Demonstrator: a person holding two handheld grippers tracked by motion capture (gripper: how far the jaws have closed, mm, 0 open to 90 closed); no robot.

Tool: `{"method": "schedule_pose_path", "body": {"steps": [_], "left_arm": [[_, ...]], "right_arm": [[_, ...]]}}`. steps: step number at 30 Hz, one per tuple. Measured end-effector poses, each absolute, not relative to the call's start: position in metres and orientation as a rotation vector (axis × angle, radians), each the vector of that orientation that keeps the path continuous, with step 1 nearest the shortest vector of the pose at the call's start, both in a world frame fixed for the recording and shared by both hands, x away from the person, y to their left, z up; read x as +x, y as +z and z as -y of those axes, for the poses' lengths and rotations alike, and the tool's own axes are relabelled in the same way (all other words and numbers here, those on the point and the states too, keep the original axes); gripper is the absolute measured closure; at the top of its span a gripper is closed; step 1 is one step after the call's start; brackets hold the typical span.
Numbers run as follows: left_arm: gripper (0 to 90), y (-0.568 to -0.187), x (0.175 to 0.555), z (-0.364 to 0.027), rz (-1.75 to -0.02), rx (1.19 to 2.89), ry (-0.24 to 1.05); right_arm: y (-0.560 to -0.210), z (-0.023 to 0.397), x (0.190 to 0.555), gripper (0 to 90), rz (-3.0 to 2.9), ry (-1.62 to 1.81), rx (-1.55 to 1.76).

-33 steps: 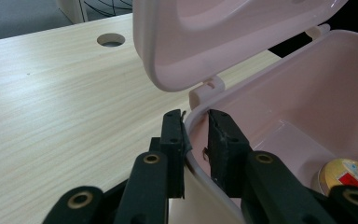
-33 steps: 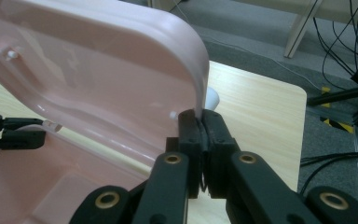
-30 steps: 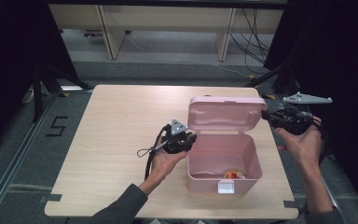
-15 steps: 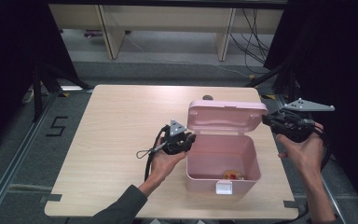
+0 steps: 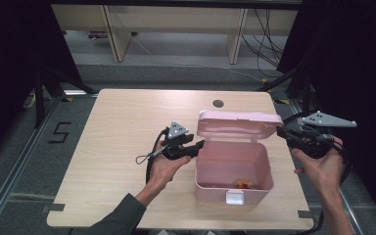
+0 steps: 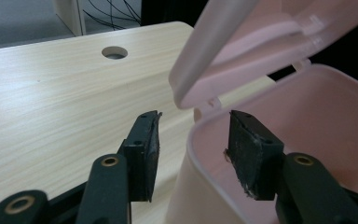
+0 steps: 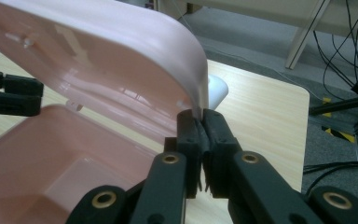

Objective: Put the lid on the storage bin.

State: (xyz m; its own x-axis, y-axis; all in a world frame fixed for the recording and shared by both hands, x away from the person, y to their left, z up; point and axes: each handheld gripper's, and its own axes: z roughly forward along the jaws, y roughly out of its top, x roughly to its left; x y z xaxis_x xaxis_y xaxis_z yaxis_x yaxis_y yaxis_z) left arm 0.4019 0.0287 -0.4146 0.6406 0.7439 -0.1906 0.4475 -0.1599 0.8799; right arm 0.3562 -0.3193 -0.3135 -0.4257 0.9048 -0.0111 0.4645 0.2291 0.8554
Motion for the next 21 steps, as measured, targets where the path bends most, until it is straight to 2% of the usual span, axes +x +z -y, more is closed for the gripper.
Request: {"method": "schedule_pose_path", "body": {"steps": [21], "left_arm": [[47.3, -0.413, 0.338, -0.083, -0.858, 1.900, 0.333]], "right_arm": [[-0.325, 0.326, 0.327, 85.0, -2.017, 1.133, 1.205]]}}
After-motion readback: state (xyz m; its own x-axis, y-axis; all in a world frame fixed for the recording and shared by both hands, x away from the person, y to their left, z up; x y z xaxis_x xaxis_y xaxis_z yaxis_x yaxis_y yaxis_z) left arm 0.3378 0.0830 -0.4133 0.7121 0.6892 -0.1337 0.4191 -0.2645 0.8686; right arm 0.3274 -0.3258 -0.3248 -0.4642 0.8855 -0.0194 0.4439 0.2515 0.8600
